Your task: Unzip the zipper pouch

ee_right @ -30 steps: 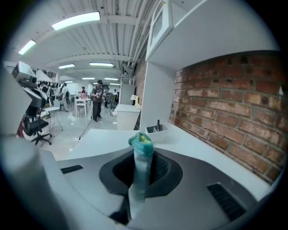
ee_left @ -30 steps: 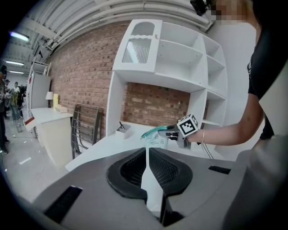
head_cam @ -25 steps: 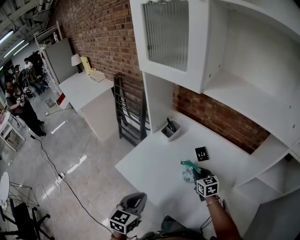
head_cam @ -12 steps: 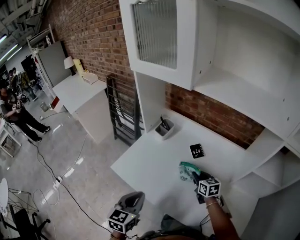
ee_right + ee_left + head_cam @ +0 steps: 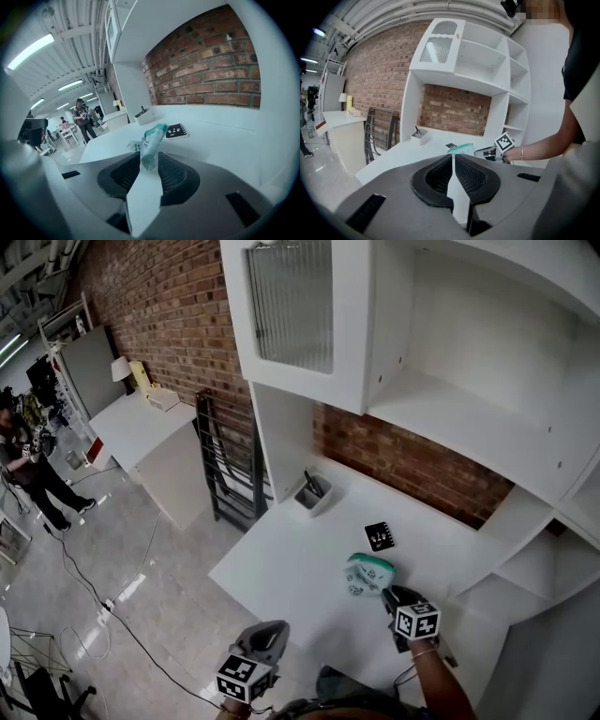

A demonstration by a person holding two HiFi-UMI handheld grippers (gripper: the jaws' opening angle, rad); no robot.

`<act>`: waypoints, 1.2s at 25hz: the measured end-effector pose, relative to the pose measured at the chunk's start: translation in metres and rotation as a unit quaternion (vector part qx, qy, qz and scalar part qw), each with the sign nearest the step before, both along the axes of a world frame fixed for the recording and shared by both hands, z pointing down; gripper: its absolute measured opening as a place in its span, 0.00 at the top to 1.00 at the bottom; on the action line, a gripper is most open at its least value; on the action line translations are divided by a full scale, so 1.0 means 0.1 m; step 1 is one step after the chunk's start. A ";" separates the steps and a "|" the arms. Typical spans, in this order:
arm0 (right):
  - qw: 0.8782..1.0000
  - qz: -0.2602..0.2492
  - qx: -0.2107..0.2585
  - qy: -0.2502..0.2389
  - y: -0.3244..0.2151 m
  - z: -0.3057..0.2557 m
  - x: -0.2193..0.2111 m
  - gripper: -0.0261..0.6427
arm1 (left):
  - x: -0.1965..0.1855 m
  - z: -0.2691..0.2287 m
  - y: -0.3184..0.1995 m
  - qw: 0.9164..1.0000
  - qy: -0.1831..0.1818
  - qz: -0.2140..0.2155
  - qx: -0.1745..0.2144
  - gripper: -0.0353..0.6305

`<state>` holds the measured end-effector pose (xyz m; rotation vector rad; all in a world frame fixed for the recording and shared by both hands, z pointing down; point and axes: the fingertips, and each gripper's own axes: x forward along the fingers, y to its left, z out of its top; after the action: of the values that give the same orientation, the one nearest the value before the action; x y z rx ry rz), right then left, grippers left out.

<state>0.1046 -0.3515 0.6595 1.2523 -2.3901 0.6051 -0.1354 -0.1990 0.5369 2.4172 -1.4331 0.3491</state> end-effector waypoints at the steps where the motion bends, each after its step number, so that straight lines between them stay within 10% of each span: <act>1: 1.000 0.004 -0.001 0.000 0.03 0.00 0.02 0.78 | 0.01 0.00 0.00 1.000 0.000 0.003 0.000 0.92; 18: 0.991 0.061 0.069 -0.094 0.77 -0.71 0.17 0.83 | 0.33 -0.03 0.26 0.999 -0.008 0.041 0.023 0.92; 30: 0.984 0.076 0.156 -0.051 1.53 -1.21 0.21 0.96 | 0.36 -0.15 0.68 0.999 -0.012 0.014 0.050 0.92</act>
<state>0.1260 -0.1989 0.5389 1.5786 -2.5638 0.3517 -0.0994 -0.1309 0.5217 2.5238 -1.4609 0.3215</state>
